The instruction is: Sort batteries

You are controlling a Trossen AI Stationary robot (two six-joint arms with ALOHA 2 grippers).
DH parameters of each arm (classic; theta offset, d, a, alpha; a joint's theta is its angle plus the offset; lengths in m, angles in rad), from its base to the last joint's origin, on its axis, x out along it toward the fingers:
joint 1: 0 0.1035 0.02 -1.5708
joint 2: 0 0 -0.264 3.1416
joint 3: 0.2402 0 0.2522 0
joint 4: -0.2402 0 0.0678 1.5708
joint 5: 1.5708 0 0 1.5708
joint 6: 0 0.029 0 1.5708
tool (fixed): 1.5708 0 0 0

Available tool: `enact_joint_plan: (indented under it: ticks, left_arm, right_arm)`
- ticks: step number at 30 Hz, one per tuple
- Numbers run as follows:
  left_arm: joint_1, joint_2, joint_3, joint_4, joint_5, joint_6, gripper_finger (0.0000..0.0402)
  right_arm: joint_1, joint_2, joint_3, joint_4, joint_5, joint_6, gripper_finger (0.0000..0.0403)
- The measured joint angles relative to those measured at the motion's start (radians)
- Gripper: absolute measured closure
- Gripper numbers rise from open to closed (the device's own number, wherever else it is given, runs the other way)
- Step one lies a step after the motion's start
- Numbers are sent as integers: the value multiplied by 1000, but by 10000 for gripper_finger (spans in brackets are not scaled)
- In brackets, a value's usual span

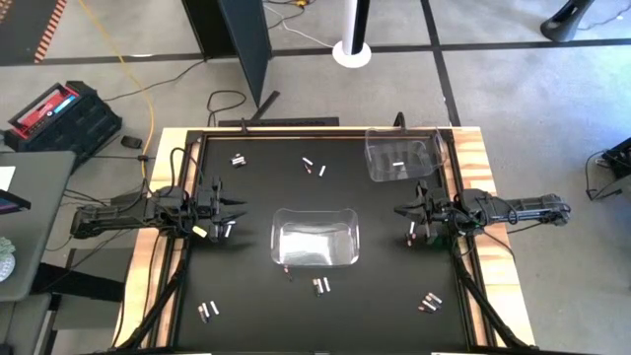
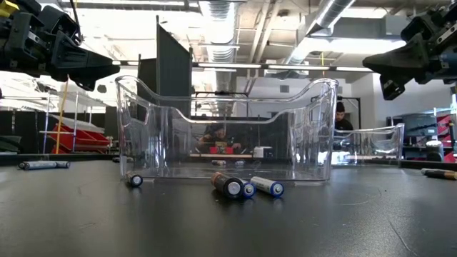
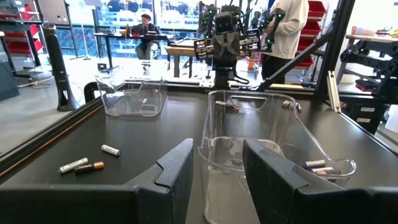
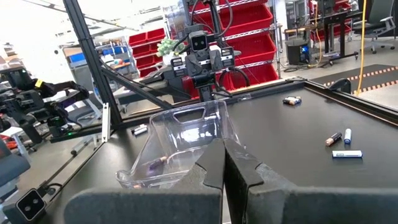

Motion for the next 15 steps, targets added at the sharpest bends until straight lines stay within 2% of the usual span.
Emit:
enact_joint_plan:
  ticks: [15]
  left_arm:
    - [0, 0, 0, 0, 0, 0, 269]
  right_arm:
    - [0, 0, 0, 8, 6, 33, 381]
